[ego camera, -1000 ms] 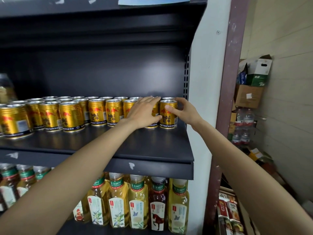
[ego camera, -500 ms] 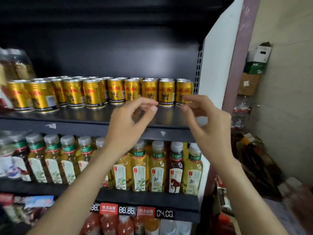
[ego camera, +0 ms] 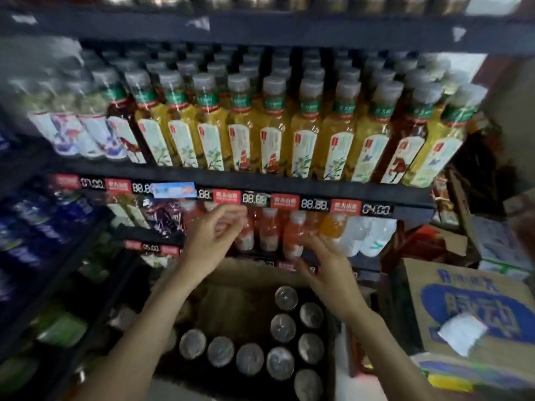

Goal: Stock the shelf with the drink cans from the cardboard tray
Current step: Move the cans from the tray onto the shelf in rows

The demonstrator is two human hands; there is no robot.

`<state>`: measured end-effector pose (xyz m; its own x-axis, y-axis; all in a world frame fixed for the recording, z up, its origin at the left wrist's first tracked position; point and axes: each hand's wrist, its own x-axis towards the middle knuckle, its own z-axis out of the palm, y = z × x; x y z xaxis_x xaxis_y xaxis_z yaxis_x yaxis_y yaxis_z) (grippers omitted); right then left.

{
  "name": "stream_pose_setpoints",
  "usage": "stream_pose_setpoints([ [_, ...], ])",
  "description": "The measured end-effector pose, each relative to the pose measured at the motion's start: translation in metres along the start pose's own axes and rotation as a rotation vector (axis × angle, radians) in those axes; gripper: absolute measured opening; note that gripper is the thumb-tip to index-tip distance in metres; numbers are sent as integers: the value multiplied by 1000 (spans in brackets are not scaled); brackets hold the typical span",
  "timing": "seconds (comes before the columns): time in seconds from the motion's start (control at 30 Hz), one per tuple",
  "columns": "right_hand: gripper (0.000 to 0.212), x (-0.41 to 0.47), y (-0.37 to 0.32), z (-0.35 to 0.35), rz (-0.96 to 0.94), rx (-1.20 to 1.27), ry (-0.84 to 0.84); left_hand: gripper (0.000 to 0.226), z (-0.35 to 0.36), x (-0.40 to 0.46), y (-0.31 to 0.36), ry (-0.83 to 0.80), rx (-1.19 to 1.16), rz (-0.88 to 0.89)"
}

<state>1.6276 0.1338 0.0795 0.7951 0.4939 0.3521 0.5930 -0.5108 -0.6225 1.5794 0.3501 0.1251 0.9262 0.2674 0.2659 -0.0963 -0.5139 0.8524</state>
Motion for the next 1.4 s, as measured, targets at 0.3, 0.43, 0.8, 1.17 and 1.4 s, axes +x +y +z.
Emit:
stream_pose_setpoints([
  [0.3, 48, -56, 12, 133, 238, -136, -577, 36, -31, -77, -148, -430, 364, -316],
  [0.43, 64, -66, 1, 177, 153, -310, -745, 67, -27, -108, -179, -733, 753, -237],
  [0.8, 68, -86, 0, 253, 165, -481, -762, 59, -11, -125, -227, -757, 923, -158],
  [1.17, 69, -13, -46, 109, 576, 708, -176, 83, -56, -74, -137, -295, -248, -405],
  [1.4, 63, 22, -71, 24, 635, 981, 29, 67, -66, -20, -32, -187, -491, -296],
])
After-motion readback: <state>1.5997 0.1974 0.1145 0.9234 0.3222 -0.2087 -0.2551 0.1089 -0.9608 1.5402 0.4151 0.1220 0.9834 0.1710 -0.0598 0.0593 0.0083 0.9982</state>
